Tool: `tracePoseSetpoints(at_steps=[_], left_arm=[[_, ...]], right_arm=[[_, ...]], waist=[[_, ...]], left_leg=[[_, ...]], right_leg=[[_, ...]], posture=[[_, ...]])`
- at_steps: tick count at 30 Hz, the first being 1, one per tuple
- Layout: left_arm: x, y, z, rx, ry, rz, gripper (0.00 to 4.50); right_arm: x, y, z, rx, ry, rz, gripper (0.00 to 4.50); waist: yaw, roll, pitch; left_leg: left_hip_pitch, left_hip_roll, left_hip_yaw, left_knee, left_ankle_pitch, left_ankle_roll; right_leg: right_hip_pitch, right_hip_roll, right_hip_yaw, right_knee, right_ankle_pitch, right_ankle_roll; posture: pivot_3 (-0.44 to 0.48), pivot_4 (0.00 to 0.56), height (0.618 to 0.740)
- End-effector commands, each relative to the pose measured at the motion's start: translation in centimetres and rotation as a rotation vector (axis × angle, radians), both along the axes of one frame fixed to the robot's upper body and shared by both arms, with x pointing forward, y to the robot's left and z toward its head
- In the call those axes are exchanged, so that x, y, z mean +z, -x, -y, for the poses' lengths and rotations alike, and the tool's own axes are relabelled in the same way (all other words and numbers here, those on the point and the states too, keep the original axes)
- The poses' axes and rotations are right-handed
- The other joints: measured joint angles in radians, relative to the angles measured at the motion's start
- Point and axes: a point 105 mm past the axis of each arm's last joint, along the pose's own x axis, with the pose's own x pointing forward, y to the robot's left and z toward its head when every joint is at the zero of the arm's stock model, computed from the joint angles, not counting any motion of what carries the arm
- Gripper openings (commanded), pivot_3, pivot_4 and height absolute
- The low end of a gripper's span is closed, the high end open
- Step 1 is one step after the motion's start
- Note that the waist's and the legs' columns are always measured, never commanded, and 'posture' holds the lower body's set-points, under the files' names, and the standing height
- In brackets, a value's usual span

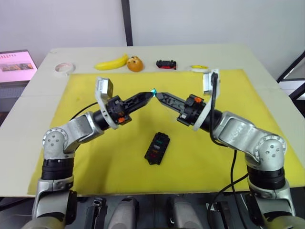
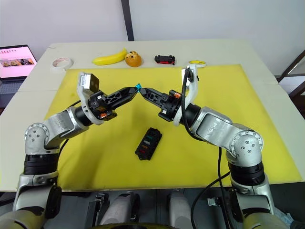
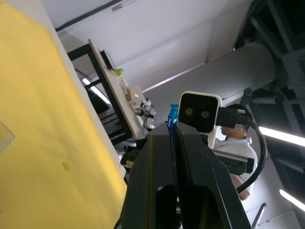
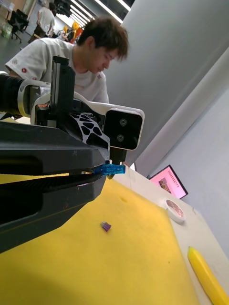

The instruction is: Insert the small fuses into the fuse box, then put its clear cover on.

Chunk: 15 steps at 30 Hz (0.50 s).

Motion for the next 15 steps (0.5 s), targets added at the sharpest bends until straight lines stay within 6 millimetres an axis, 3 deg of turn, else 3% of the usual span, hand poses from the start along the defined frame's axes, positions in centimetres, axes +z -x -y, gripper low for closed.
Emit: tracePoseSetpoints(at_steps=[1,7,8,15], left_arm=[[-0.1,0.4,0.0,-0.025,-0.042,0.02,1.02],[-0.3,0.7,-1.8,-0.044,-0.271,0.189,4.16],[-0.4,0.8,-2.1,-0.052,-0.331,0.237,4.44],[-3.2,1.6,-3.3,-0.235,-0.723,0.76,4.44]], right_arm=[[2.3,1.2,-0.1,0.048,-0.063,0.066,0.0],[2.0,1.8,1.1,0.051,0.055,0.132,0.0],[1.7,1.9,1.4,0.045,0.112,0.155,0.0],[-2.4,2.6,2.4,0.06,0.58,0.332,0.0]], waist=[[0.0,0.0,0.0],[-0.002,0.0,0.001],[-0.002,0.001,0.002],[0.004,0.003,0.003]], left_leg=[[0.0,0.0,0.0,0.0,0.0,0.0],[0.0,0.0,0.0,0.0,0.0,0.0],[0.0,0.0,0.0,0.0,0.0,0.0],[0.0,-0.002,0.002,-0.004,0.0,0.001]], right_leg=[[0.0,0.0,0.0,0.0,0.0,0.0],[0.0,0.001,0.0,0.0,0.0,0.0],[0.0,0.002,0.0,0.0,0.0,0.0],[-0.001,0.004,0.0,-0.003,-0.001,-0.001]], posture=[[0.0,0.15,0.74],[0.0,0.15,0.74],[0.0,0.15,0.74],[0.0,0.15,0.74]])
